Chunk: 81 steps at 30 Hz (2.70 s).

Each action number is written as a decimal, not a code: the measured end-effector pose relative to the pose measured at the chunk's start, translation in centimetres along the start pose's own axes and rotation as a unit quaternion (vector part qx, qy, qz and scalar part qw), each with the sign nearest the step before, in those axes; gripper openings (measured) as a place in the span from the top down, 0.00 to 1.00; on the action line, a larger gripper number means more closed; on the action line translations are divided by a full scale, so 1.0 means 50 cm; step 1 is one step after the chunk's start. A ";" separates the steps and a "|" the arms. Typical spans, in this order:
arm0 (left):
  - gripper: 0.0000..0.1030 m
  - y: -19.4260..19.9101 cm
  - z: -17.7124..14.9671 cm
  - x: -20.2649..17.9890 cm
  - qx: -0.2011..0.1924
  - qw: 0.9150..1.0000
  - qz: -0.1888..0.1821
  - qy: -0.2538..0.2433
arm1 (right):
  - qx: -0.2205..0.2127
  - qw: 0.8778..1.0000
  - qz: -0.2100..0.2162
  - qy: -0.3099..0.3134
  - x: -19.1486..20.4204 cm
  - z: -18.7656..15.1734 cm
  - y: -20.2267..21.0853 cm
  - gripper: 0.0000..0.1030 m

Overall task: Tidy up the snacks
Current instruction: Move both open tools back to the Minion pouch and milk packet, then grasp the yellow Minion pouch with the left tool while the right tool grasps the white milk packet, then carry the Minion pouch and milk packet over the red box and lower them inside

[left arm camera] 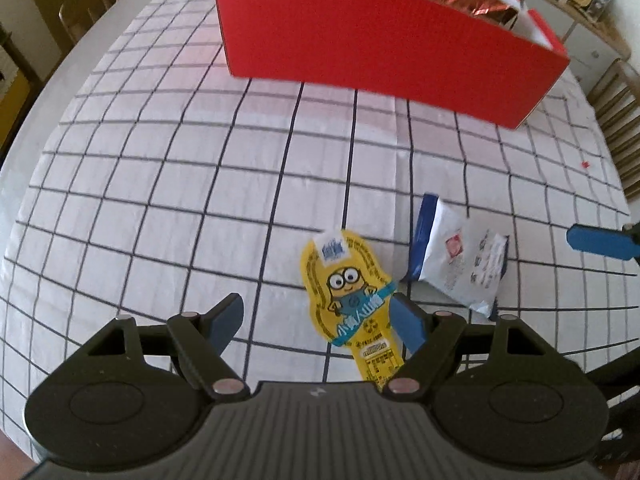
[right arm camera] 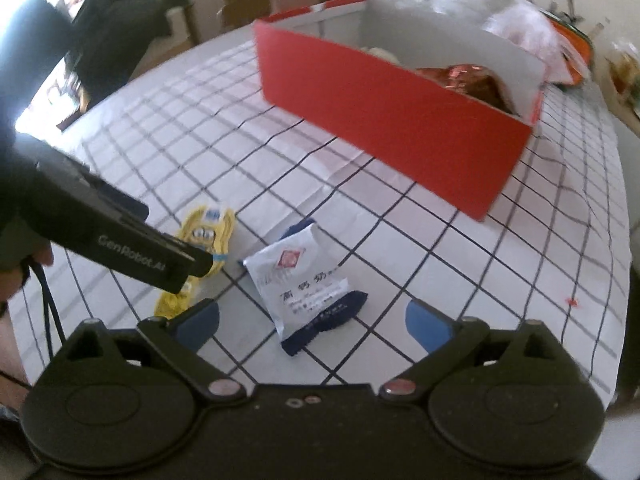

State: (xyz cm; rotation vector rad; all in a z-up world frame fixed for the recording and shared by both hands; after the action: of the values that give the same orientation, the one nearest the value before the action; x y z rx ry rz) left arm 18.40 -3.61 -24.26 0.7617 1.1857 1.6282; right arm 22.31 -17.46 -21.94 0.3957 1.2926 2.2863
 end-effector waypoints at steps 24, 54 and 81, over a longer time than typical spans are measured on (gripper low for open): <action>0.22 -0.009 -0.010 0.000 0.047 0.989 -0.008 0.140 | 0.017 0.995 0.039 0.089 0.014 0.019 -0.073 0.19; 0.51 0.035 -0.027 -0.009 0.016 0.995 -0.006 0.094 | -0.029 0.995 0.061 -0.076 -0.034 -0.011 0.008 0.56; 0.51 0.213 0.128 -0.029 -0.114 0.993 -0.002 0.012 | -0.140 0.979 -0.017 -0.144 -0.096 0.126 0.179 0.56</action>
State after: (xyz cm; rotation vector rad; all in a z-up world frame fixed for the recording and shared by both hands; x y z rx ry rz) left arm 21.02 -3.56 -12.03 0.5947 0.9944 1.7375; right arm 26.94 -19.42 -11.10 0.5747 0.8155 2.2397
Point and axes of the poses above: each gripper's, at about its wrist camera, not at the fingertips, and y roughly against the way its jaws point, x to its left, z to its top, the point moved 6 cm from there along -y, roughly the way its jaws point, and after that the axes turned 2 degrees about -y, right-handed, at the moved point
